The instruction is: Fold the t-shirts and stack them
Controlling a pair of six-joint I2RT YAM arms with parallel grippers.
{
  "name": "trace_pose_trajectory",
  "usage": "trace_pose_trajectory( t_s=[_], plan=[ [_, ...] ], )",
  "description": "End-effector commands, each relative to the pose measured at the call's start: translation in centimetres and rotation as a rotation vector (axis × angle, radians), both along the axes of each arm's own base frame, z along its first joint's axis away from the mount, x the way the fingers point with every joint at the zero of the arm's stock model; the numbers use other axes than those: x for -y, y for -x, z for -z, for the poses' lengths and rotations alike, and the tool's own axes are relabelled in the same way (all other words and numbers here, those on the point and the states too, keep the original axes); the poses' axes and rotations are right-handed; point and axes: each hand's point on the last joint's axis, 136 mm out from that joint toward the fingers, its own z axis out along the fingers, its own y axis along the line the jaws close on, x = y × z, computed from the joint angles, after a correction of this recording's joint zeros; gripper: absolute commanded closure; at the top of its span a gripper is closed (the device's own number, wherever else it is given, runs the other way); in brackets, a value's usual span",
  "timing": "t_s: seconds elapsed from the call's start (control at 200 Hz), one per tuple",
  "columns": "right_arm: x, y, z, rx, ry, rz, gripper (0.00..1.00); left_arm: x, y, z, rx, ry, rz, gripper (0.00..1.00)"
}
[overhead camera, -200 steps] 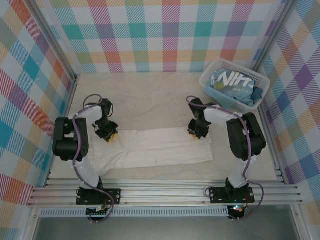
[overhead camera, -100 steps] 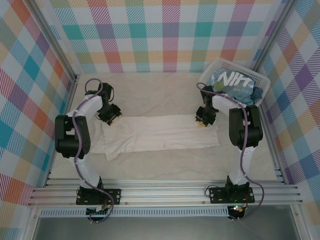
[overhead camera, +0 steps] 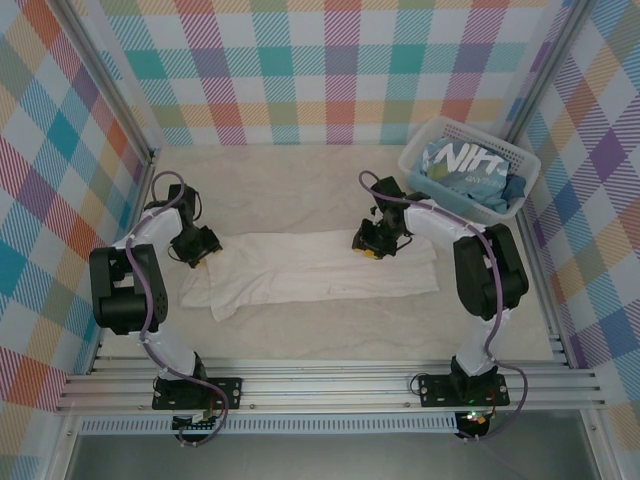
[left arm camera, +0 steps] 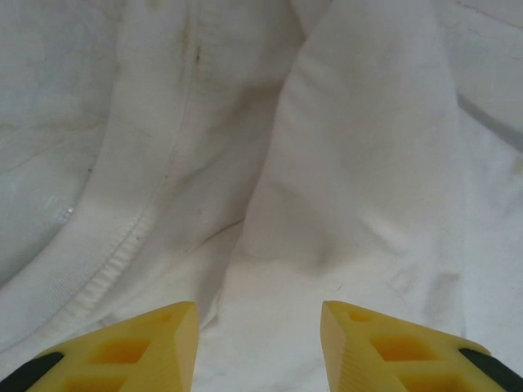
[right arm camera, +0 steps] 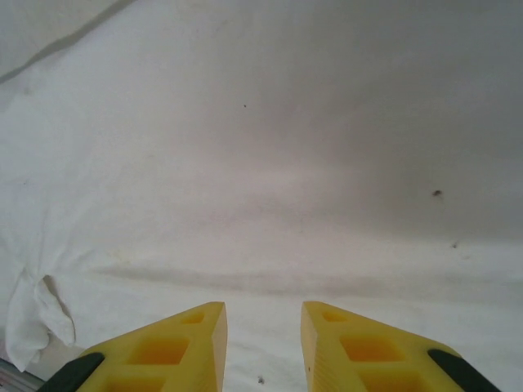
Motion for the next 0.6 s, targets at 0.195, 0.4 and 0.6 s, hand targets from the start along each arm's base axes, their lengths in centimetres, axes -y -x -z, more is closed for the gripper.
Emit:
trace_pose_trajectory(
  t_s=[0.195, 0.4, 0.6],
  plan=[
    [-0.8, -0.7, 0.4, -0.016, -0.035, -0.013, 0.70, -0.8, -0.2, 0.9, 0.024, -0.046, 0.030, 0.69],
    [-0.7, -0.7, 0.6, -0.021, -0.033, -0.009, 0.71, -1.1, 0.2, 0.3, 0.037, -0.061, 0.002, 0.88],
    [-0.8, -0.9, 0.4, -0.012, -0.031, -0.010, 0.71, -1.2, 0.9, -0.7, 0.055, -0.064, -0.032, 1.00]
  ],
)
